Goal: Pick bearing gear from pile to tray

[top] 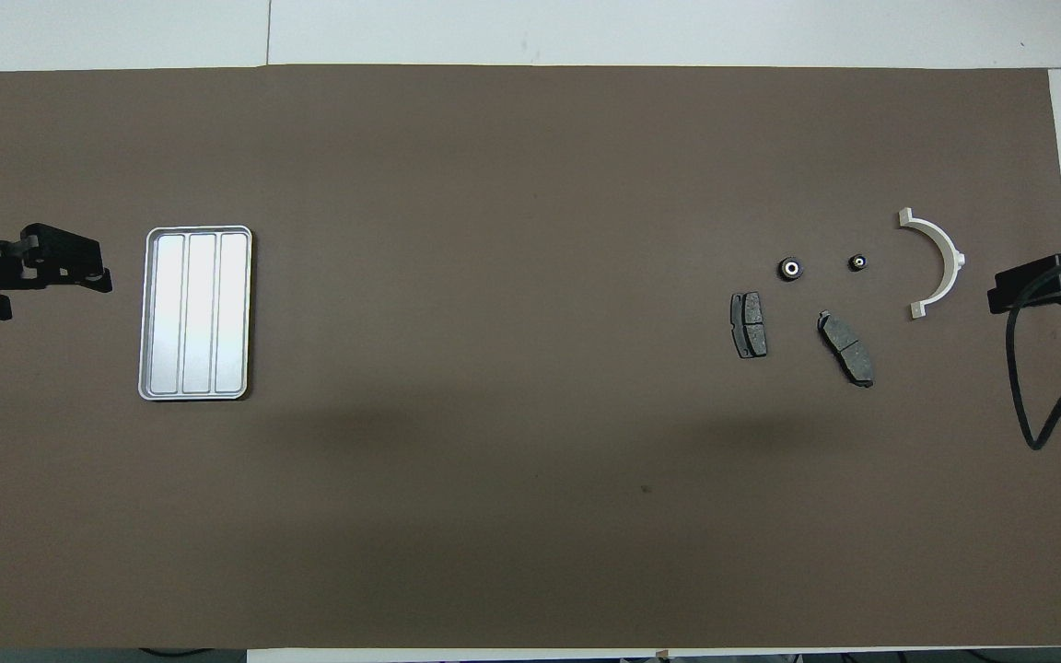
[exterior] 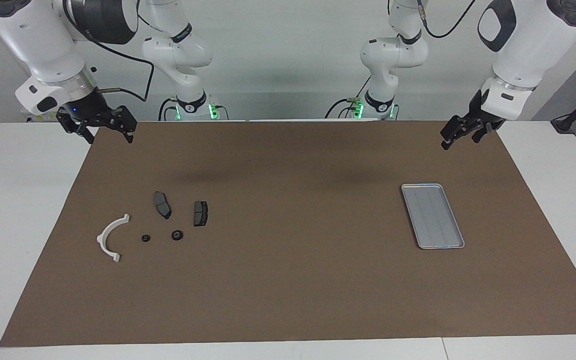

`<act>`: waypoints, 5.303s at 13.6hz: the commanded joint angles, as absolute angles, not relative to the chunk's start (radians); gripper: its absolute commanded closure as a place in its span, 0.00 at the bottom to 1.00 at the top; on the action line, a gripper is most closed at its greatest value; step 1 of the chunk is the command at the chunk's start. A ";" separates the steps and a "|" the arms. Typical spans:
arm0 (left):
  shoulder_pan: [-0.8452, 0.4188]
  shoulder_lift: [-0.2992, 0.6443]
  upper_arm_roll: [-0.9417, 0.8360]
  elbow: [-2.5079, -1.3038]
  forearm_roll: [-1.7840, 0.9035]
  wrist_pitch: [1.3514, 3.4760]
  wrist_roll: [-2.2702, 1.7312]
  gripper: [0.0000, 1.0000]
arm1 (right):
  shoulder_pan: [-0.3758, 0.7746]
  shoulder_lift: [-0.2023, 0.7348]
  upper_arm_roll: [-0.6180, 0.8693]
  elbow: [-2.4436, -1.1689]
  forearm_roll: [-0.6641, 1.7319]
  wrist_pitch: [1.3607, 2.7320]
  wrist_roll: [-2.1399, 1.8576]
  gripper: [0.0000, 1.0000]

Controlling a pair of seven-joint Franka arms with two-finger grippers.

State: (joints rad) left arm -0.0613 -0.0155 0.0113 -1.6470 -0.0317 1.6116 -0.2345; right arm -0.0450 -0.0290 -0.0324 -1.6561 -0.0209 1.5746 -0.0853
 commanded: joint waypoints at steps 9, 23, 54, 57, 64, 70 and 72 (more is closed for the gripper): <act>-0.061 -0.044 0.014 -1.680 -0.043 1.623 -0.227 0.00 | -0.072 -0.038 -0.021 -1.672 -0.012 1.649 -0.039 0.00; -0.061 -0.044 0.014 -1.680 -0.043 1.621 -0.227 0.00 | -0.077 0.159 -0.018 -1.723 0.018 1.894 0.031 0.00; -0.063 -0.044 0.014 -1.680 -0.043 1.621 -0.227 0.00 | -0.063 0.460 -0.012 -1.779 -0.057 2.210 -0.028 0.08; -0.061 -0.044 0.014 -1.680 -0.043 1.621 -0.225 0.00 | -0.063 0.460 -0.012 -1.793 -0.057 2.218 -0.035 0.08; -0.063 -0.044 0.014 -1.678 -0.043 1.621 -0.227 0.00 | -0.063 0.460 -0.014 -1.812 -0.057 2.235 -0.040 0.31; -0.063 -0.044 0.014 -1.678 -0.043 1.621 -0.225 0.00 | -0.063 0.460 -0.014 -1.810 -0.057 2.233 -0.038 0.95; -0.063 -0.044 0.014 -1.680 -0.043 1.621 -0.225 0.00 | -0.063 0.459 -0.014 -1.806 -0.057 2.232 -0.037 1.00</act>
